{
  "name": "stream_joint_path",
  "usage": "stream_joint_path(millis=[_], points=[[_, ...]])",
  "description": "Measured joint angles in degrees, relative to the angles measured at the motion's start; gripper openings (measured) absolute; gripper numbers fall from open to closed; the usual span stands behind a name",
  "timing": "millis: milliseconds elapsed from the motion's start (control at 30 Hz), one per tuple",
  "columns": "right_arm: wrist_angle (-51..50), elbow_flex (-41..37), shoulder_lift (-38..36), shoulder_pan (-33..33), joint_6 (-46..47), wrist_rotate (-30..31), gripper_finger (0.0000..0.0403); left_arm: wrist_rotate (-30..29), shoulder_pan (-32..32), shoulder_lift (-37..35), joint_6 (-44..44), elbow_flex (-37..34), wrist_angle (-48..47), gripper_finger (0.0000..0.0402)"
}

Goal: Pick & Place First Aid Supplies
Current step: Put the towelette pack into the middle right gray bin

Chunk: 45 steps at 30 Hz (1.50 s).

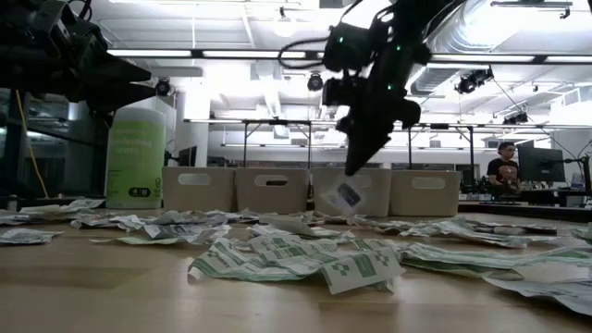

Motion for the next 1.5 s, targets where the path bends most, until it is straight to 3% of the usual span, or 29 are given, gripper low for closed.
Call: stream_joint_path(millis=[233,467,733,933,1133,1500], points=[[-0.1,0.0,-4.4,0.0,0.9,0.7,0.0000,0.0,0.0,0.0,0.0,0.0,0.0,0.0150],[0.2,0.0,-6.2,0.0,0.9,7.7,0.0000,0.0,0.0,0.0,0.0,0.0,0.0,0.0150],[0.3,0.0,-6.3,-0.6,1.3,3.8,0.0000,0.0,0.0,0.0,0.0,0.0,0.0,0.0150],[1.2,-0.6,-6.2,1.2,2.8,4.2,0.0006,0.0,0.0,0.0,0.0,0.0,0.0,0.0150],[3.9,-4.8,-6.2,5.5,6.4,10.7,0.0044,0.0,0.0,0.0,0.0,0.0,0.0,0.0150],[17.8,-15.1,-6.1,13.5,17.4,21.4,0.0167,0.0,0.0,0.0,0.0,0.0,0.0,0.0150]])
